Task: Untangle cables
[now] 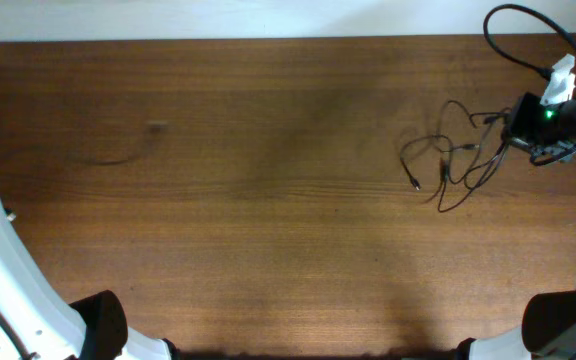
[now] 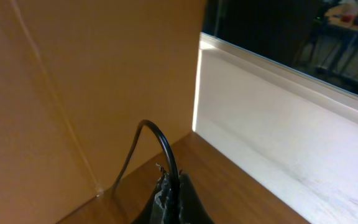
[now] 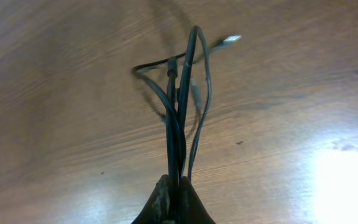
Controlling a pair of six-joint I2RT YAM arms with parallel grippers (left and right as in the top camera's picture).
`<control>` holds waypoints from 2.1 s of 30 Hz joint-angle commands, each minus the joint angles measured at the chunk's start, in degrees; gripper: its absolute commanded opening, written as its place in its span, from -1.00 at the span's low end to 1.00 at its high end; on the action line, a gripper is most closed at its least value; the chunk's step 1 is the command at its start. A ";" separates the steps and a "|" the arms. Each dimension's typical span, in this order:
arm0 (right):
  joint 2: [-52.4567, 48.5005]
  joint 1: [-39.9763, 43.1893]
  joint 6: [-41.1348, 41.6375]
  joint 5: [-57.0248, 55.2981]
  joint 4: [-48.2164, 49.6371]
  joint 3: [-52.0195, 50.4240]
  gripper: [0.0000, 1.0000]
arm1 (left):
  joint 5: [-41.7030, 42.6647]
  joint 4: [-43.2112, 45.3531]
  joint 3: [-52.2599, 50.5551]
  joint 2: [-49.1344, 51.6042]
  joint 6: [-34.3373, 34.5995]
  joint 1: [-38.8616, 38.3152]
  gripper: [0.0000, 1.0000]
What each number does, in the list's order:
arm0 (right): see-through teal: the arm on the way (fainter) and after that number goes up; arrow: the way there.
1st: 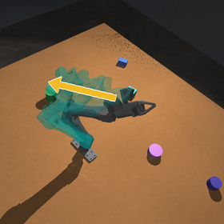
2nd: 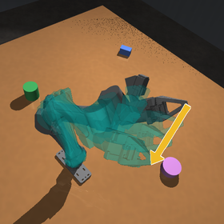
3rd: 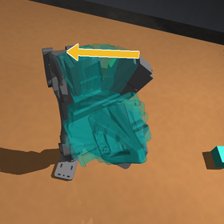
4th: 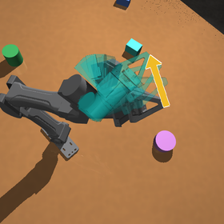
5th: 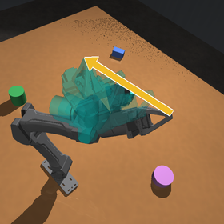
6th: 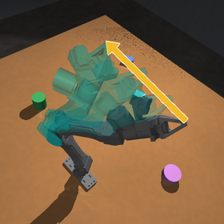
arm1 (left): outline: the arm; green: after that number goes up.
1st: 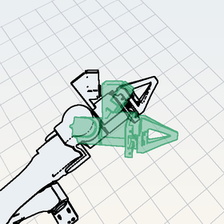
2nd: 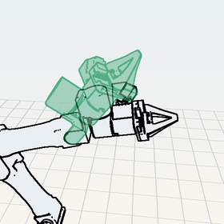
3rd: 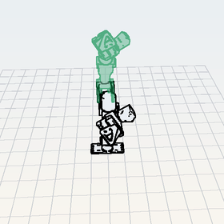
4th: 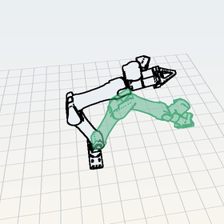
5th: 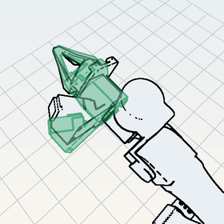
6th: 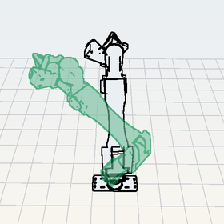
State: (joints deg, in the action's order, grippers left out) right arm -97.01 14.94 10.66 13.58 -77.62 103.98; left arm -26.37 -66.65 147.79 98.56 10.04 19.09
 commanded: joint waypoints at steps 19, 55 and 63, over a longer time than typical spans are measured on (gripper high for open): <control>-4.63 -27.26 0.44 5.25 6.54 0.15 -0.92 | -7.15 -24.68 -0.02 20.35 31.54 13.33 -1.00; -4.61 -13.84 0.48 12.76 3.58 0.15 0.37 | 37.94 -25.11 2.62 19.61 -9.97 -23.08 0.76; -4.63 -11.69 0.07 11.23 2.43 0.15 0.40 | 45.07 -6.78 -38.51 19.61 -30.91 -32.50 0.77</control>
State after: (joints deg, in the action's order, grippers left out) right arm -101.51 3.75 11.55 25.39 -75.20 103.96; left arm 11.84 -77.67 118.28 118.13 -12.34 -13.58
